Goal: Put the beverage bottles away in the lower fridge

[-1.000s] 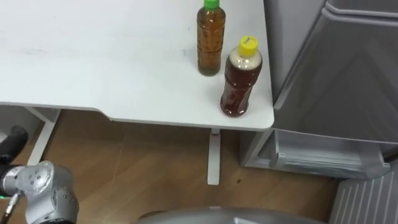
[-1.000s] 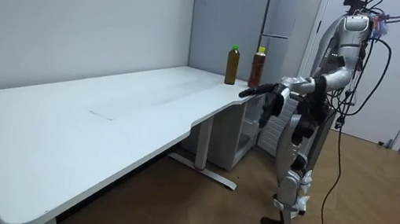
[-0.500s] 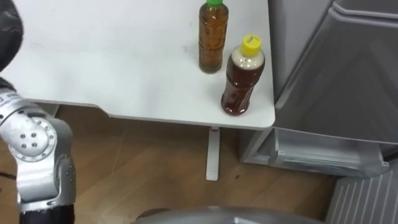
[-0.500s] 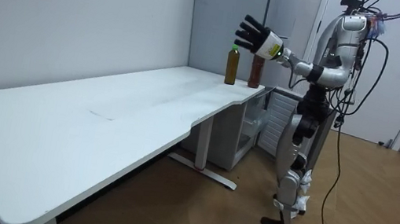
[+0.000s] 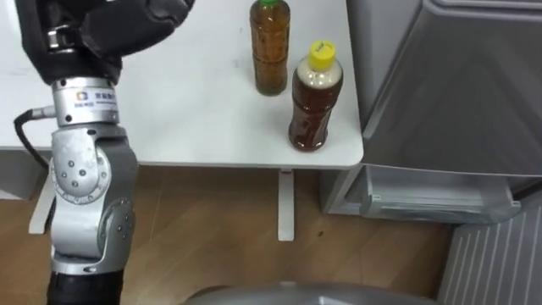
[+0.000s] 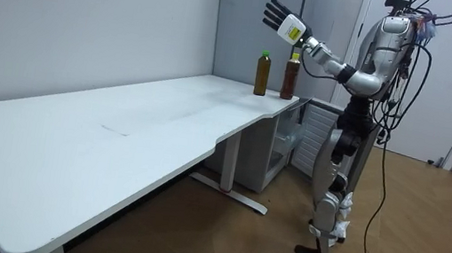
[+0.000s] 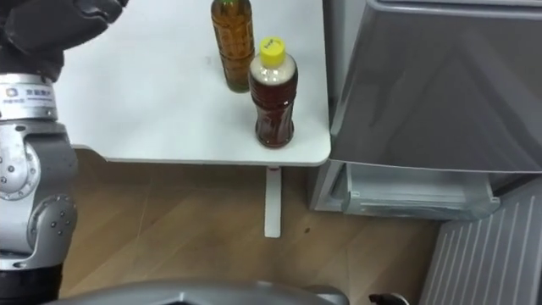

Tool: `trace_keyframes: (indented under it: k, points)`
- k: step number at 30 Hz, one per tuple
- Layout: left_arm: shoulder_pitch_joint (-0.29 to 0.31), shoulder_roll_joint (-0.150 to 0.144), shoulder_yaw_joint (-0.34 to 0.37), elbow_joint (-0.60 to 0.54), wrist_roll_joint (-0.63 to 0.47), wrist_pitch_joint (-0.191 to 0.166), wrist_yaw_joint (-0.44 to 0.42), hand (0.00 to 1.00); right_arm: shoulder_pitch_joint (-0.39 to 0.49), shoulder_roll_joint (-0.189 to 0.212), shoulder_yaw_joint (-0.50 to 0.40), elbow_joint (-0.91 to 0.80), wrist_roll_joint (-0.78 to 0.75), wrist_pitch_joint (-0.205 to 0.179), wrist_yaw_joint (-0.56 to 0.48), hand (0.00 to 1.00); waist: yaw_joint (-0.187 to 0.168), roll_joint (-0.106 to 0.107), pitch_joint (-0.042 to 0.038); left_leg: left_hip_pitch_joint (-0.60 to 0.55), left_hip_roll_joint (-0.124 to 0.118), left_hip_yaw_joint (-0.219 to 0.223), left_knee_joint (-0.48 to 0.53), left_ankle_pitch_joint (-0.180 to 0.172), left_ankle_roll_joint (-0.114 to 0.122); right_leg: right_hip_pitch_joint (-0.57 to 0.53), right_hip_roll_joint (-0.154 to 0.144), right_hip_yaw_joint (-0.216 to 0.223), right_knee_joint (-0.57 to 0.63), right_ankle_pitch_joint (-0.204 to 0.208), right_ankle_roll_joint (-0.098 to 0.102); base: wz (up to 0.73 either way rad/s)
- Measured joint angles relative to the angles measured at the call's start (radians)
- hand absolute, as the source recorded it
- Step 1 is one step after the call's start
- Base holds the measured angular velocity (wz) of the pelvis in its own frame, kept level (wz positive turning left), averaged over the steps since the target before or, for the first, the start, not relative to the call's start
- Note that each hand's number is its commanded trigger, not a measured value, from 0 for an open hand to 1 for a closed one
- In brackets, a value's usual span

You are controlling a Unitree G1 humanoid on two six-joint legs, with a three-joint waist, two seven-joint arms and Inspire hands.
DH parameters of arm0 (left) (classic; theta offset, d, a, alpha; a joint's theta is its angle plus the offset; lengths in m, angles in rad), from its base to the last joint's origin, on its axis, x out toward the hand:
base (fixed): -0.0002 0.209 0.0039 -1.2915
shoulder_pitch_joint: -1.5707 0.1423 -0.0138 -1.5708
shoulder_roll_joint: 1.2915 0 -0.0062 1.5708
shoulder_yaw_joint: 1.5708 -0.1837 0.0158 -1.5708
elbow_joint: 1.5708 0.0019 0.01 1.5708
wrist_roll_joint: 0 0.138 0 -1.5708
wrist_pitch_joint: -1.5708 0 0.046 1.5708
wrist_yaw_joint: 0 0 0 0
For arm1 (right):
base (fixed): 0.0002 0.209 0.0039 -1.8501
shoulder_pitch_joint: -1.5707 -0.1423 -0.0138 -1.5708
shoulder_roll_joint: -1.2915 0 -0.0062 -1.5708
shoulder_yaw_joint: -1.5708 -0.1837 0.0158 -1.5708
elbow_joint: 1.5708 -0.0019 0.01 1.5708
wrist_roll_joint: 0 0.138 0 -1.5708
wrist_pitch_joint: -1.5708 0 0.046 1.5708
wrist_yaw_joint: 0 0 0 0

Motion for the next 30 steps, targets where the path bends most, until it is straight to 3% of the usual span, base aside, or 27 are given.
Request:
trace_keyframes:
  k: [10, 26, 30]
  points:
    - [-0.023, 0.015, -0.042, -0.064, -0.042, 0.015, -0.184, 0.0, -0.023, -0.004, 0.0, 0.028, -0.032, -0.003, 0.009, 0.0, -0.014, 0.002, -0.0018, -0.005, 0.0, 0.005, 0.005, 0.0, 0.0, -0.006, 0.0, 0.005, 0.0, 0.0, -0.001, 0.0]
    - [-0.009, 0.02, -0.043, -0.06, -0.082, 0.091, -0.369, 0.0, -0.023, -0.003, -0.001, 0.024, -0.073, 0.001, 0.003, 0.0, -0.021, 0.001, -0.0021, 0.0, 0.002, 0.025, 0.002, 0.0, 0.0, -0.007, 0.001, 0.026, 0.003, 0.0, -0.001, -0.03]
    - [-0.006, 0.02, -0.052, -0.06, -0.082, 0.096, -0.405, 0.0, -0.023, -0.004, 0.0, 0.024, -0.074, 0.008, 0.001, 0.0, -0.022, 0.0, -0.0076, 0.001, 0.003, 0.025, -0.001, 0.0, 0.0, -0.007, 0.001, 0.027, 0.004, 0.0, -0.001, 0.0]
